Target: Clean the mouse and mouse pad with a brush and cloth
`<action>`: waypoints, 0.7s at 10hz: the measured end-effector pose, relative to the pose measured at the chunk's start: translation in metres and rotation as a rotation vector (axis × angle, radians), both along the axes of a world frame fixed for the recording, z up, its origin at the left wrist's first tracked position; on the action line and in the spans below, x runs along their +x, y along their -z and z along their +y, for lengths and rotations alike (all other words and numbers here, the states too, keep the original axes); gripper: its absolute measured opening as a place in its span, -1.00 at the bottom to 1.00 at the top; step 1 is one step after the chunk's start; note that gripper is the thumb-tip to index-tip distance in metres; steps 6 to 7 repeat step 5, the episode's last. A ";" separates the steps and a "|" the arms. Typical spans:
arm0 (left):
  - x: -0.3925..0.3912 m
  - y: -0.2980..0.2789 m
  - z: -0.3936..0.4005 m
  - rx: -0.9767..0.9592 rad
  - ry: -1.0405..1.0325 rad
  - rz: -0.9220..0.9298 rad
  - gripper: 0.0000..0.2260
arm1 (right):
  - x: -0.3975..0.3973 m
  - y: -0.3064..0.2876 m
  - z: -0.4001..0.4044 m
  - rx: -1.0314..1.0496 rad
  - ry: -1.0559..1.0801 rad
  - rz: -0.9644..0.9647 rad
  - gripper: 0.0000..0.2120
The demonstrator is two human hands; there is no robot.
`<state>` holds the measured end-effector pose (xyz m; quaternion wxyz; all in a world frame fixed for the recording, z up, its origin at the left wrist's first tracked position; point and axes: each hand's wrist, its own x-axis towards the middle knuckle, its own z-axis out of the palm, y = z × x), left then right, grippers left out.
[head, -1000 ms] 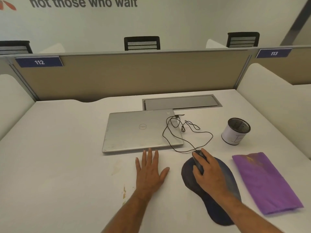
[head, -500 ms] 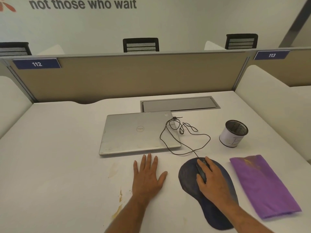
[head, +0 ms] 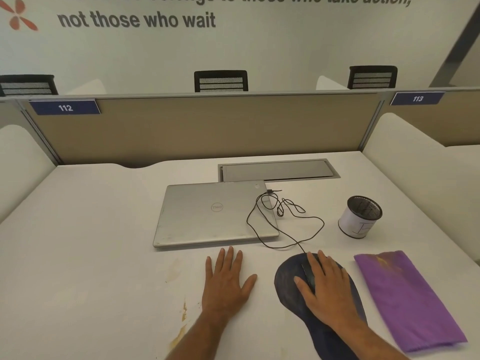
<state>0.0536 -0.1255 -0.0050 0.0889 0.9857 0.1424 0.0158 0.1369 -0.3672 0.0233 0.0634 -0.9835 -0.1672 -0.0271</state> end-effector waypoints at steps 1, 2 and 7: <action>0.002 0.002 0.000 -0.017 0.007 -0.006 -0.29 | 0.000 -0.003 0.002 -0.006 -0.027 -0.006 -0.21; 0.003 -0.002 -0.001 -0.032 0.013 0.013 -0.30 | -0.001 -0.007 0.013 0.017 -0.105 -0.012 -0.14; 0.019 -0.009 0.008 0.030 -0.004 -0.185 -0.27 | 0.002 -0.026 0.069 0.079 -0.277 -0.070 -0.13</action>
